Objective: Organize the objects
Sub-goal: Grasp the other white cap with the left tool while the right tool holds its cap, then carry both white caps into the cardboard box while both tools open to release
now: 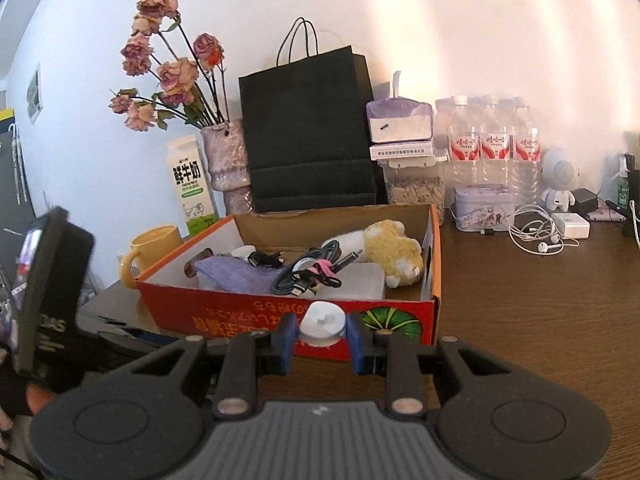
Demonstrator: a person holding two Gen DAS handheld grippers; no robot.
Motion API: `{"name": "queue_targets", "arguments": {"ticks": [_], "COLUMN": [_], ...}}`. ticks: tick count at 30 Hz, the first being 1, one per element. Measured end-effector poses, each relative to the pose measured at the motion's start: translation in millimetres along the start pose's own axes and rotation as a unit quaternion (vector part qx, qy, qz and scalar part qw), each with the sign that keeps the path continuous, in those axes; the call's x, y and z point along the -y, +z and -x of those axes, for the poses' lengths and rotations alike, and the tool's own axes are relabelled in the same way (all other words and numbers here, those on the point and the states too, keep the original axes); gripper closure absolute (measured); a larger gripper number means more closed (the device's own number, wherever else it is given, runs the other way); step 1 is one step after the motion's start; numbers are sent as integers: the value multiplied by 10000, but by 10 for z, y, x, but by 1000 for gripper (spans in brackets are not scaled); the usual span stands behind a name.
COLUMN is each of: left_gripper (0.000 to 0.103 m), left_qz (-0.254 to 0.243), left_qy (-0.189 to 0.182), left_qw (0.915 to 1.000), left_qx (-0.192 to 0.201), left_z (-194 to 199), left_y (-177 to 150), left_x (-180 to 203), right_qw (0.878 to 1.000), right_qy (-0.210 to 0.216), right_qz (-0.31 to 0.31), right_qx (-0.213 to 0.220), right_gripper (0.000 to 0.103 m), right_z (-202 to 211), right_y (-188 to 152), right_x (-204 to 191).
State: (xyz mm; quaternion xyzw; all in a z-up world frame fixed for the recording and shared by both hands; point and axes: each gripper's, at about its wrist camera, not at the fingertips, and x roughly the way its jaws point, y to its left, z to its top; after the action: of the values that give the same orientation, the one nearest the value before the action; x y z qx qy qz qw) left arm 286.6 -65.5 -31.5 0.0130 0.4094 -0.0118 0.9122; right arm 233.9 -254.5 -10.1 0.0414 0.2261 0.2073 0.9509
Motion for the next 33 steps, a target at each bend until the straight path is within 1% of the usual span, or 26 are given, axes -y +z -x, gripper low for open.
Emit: {"name": "queue_targets", "arguments": {"ticks": [2, 5, 6, 7, 8, 9, 13, 21, 27, 33], "left_gripper": [35, 40, 45, 55, 62, 73, 73, 73, 73, 73], "left_qz": [20, 18, 25, 9, -9, -23, -127, 17, 115, 239], "left_qy": [-17, 13, 14, 18, 2, -15, 22, -21, -188, -254], "left_qw": [10000, 10000, 10000, 10000, 10000, 10000, 9998, 9993, 9967, 9925], "left_qx": [-50, -2, 16, 47, 67, 82, 164, 360, 779, 1171], "left_z": [-26, -33, -34, -31, -25, -14, 12, 159, 451, 751], "left_y": [-10, -11, -10, -11, -9, -10, -32, -28, -80, -116], "left_x": [13, 33, 36, 42, 49, 54, 92, -12, -111, -257], "right_qw": [10000, 10000, 10000, 10000, 10000, 10000, 10000, 10000, 9999, 9996], "right_qy": [18, 24, 28, 33, 34, 37, 55, 56, 19, -2], "right_qz": [15, 27, 28, 30, 33, 35, 53, 67, 120, 273], "right_qx": [13, 21, 23, 25, 27, 28, 11, -14, -40, -90], "right_gripper": [77, 77, 77, 77, 77, 77, 77, 77, 77, 77], "right_z": [7, 13, 13, 20, 19, 19, 14, 5, -15, -32], "right_y": [2, 0, 1, -1, -3, -3, -6, -15, -40, -88], "right_x": [-11, -22, -24, -21, -25, -27, -43, -56, -97, -224]}}
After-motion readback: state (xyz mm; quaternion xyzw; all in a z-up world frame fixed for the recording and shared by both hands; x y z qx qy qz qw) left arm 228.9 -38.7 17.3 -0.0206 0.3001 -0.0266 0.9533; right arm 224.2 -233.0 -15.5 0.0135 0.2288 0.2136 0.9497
